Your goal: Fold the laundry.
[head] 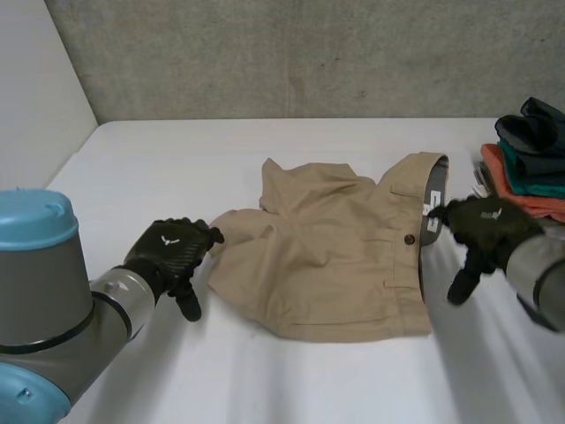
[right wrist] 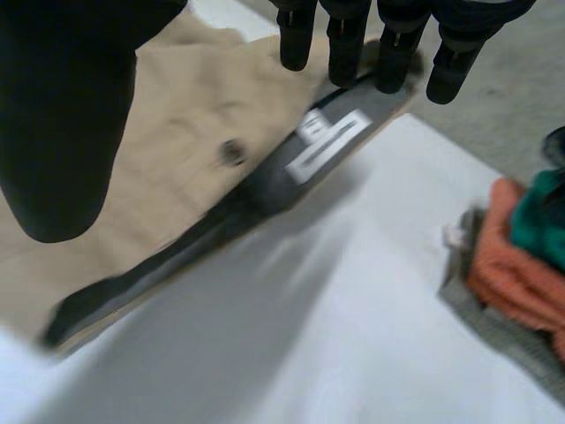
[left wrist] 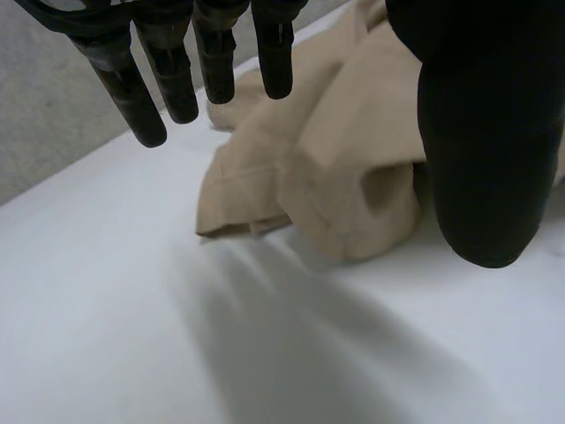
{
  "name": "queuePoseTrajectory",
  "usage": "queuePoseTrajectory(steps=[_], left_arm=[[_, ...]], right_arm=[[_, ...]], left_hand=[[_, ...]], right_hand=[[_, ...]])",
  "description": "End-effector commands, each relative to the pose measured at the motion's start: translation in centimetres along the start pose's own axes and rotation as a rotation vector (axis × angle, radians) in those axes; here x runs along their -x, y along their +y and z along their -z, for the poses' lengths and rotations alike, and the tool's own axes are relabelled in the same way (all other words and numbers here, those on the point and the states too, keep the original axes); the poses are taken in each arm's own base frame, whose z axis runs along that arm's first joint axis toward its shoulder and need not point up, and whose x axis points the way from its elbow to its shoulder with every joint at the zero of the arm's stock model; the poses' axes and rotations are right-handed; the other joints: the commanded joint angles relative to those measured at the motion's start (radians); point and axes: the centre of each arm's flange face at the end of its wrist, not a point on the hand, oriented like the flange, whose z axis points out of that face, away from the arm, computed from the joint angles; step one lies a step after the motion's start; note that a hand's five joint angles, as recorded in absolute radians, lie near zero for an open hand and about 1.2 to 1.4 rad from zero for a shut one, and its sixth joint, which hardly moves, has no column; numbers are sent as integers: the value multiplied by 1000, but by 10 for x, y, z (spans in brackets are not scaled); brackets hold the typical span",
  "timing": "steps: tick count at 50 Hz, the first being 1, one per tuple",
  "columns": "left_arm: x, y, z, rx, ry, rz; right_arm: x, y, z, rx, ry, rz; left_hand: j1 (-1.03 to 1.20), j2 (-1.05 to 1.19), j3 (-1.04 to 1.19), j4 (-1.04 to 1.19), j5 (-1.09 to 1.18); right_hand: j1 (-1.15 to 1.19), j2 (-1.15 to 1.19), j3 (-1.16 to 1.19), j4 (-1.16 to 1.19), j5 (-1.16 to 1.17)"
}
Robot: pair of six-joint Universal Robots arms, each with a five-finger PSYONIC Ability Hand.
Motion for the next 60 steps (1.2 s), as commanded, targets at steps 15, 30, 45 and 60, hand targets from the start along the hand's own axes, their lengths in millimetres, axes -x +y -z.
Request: queuePoseTrajectory(steps=[15, 30, 45, 60], left_arm=[[-6, 26, -35, -60, 147, 13], [16, -48, -4, -305, 22, -40], [45, -178, 105, -639, -131, -121], [44, -171, -43, -434, -183, -314]], right_arm=[[63, 80, -21, -81, -141, 61], [45, 18, -5, -372, -15, 130], [-15, -142, 88, -581, 40, 149], [-13, -135, -49, -378, 47, 188]], left_hand=[[670, 680, 675, 681, 696], [1122, 1132, 1127, 1133, 1148], [1122, 1132, 1127, 1133, 1148], [1122, 1132, 1127, 1133, 1148]], right_hand=[[369, 379, 381, 380, 368], [1172, 1183, 1184, 1184, 1171], [1172, 1183, 1184, 1184, 1171], [1172, 1183, 1184, 1184, 1171]])
